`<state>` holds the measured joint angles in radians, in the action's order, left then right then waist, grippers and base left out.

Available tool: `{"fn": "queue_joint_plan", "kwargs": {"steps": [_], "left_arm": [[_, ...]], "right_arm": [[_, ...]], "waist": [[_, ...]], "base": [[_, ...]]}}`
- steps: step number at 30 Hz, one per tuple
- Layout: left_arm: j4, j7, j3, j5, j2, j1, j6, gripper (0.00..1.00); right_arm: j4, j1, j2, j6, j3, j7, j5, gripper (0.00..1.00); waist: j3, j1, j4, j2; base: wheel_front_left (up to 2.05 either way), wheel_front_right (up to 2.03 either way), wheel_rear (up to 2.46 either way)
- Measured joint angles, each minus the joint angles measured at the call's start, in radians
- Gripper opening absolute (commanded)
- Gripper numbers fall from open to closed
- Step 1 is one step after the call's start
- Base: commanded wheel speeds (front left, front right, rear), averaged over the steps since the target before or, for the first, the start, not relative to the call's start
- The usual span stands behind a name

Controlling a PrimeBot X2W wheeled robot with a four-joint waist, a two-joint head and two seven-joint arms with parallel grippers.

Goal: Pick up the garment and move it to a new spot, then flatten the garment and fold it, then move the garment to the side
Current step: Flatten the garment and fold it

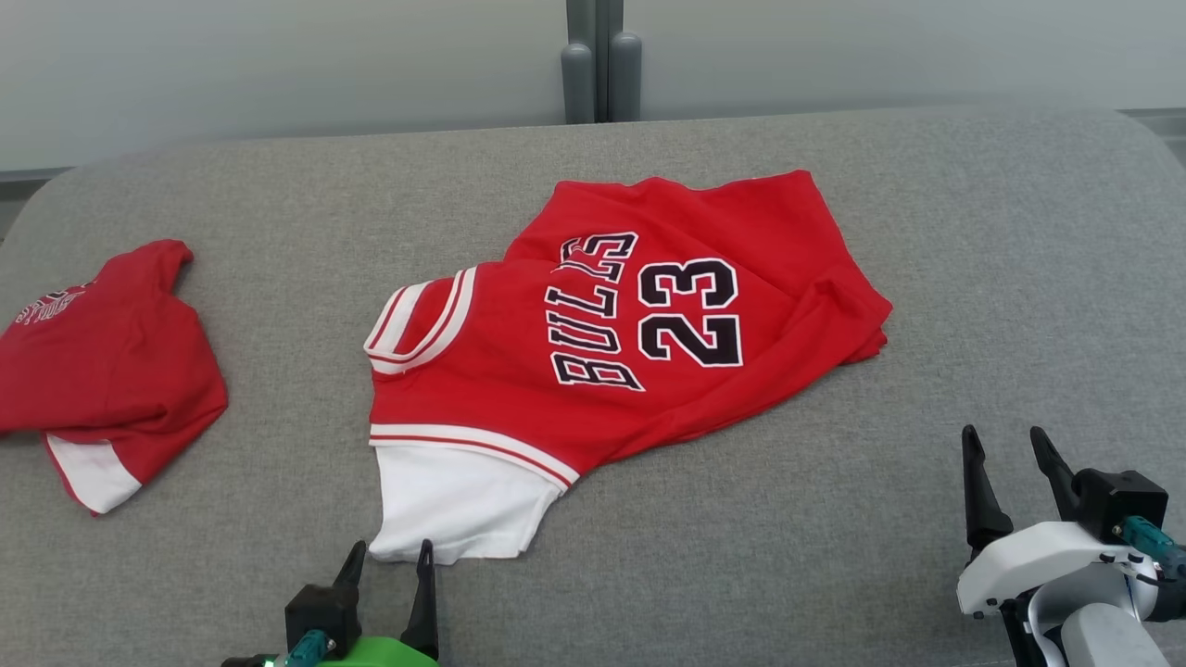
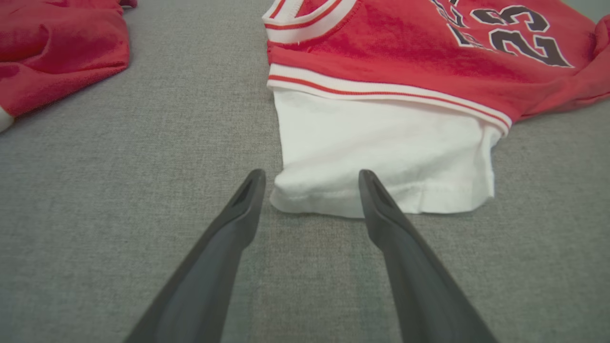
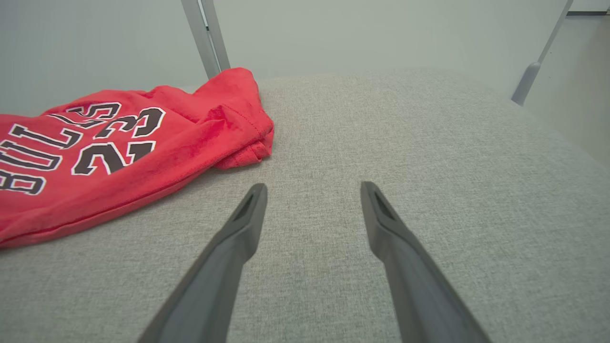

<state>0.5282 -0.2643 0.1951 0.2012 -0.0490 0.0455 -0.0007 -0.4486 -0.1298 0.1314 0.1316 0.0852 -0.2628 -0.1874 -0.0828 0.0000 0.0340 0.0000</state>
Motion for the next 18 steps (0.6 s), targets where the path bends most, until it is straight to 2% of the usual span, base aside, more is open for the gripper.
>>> {"fn": "queue_joint_plan", "kwargs": {"steps": [18], "left_arm": [[0.037, 0.0, 0.006, 0.025, 0.0, 0.033, -0.004, 1.0]], "right_arm": [[-0.001, -0.027, 0.008, 0.0, -0.008, 0.0, -0.004, 1.0]], "waist": [[-0.039, 0.0, -0.007, 0.0]], "base": [[0.0, 0.0, 0.0]]}}
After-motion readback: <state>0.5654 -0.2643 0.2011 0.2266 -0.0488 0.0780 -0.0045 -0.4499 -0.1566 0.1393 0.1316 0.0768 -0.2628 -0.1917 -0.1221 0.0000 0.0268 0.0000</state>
